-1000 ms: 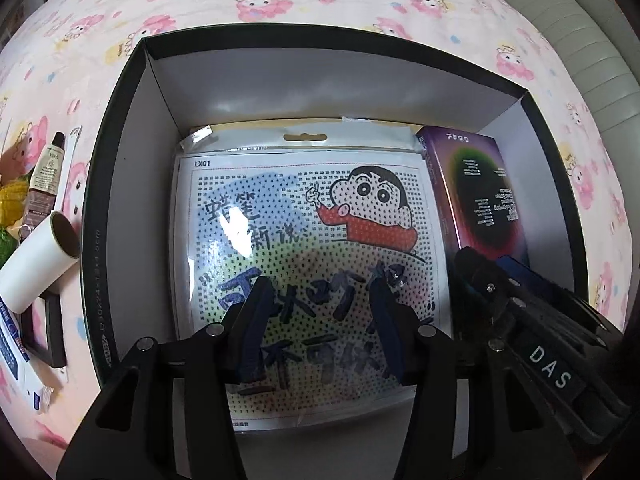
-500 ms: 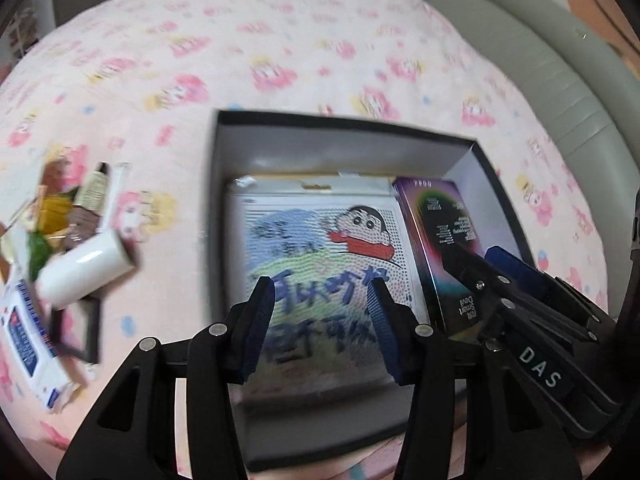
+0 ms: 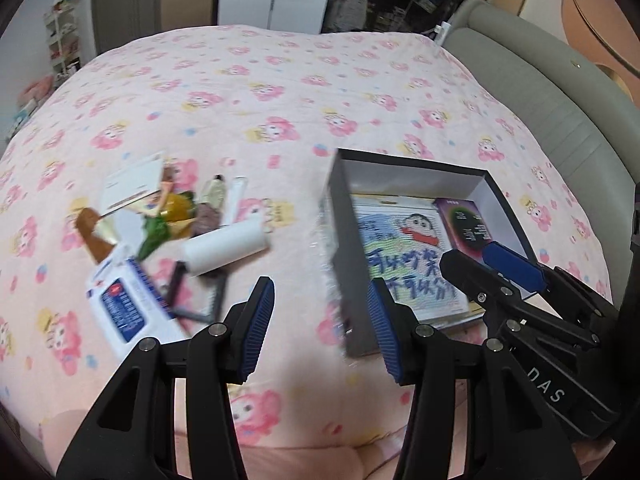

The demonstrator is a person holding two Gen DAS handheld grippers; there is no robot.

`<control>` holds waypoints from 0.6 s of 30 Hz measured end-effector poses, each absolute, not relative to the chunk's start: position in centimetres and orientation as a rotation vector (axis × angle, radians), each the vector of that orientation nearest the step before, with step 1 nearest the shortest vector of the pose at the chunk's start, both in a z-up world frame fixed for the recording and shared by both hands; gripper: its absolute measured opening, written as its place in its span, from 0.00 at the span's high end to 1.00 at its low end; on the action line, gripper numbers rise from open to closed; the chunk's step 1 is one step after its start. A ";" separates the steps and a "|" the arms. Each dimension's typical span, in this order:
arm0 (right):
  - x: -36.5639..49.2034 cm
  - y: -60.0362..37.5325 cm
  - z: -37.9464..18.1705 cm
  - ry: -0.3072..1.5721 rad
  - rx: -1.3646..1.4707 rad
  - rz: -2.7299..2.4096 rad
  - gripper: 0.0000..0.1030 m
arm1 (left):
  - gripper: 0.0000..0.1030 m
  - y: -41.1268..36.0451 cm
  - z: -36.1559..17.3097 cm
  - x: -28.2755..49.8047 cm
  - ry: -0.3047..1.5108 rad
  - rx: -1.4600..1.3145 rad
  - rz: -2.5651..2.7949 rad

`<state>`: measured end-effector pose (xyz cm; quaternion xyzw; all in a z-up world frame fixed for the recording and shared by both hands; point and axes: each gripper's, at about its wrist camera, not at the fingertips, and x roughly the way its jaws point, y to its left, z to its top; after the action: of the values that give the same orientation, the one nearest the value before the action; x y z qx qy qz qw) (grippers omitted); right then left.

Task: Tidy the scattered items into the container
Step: 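Withdraw the right tool from the box back toward the pile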

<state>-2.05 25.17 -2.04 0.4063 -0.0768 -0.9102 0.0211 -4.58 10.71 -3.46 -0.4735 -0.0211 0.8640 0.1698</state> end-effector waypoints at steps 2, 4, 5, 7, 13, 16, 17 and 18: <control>-1.7 23.8 -1.6 -0.223 1.243 -2.802 0.54 | 0.52 9.0 -3.0 -4.2 -0.071 -1.346 2.475; -1.7 22.3 -1.3 -0.205 1.225 -2.780 0.54 | 0.52 7.4 -2.7 -3.9 -0.087 -1.345 2.495; -1.8 21.5 -1.2 -0.192 1.213 -2.768 0.54 | 0.52 6.5 -2.7 -3.8 -0.098 -1.348 2.508; -2.0 20.0 -1.1 -0.173 1.200 -2.746 0.54 | 0.52 4.9 -2.8 -3.6 -0.124 -1.358 2.532; -3.7 15.4 -3.2 -0.187 1.251 -2.595 0.54 | 0.48 -1.6 -6.9 -4.5 -0.439 -1.548 2.524; -4.8 13.5 -5.6 -0.164 1.328 -2.532 0.54 | 0.48 -4.3 -9.5 -5.5 -0.537 -1.650 2.541; -5.3 12.9 -6.5 -0.152 1.364 -2.509 0.54 | 0.48 -5.1 -10.1 -5.9 -0.570 -1.678 2.547; -5.8 12.4 -7.4 -0.140 1.399 -2.485 0.54 | 0.48 -6.0 -10.9 -6.5 -0.626 -1.707 2.547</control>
<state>-5.82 12.38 -7.41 0.4849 -0.0487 -0.8614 0.1430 -6.46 -6.02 -10.85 -0.5454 -0.2001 0.8139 0.0063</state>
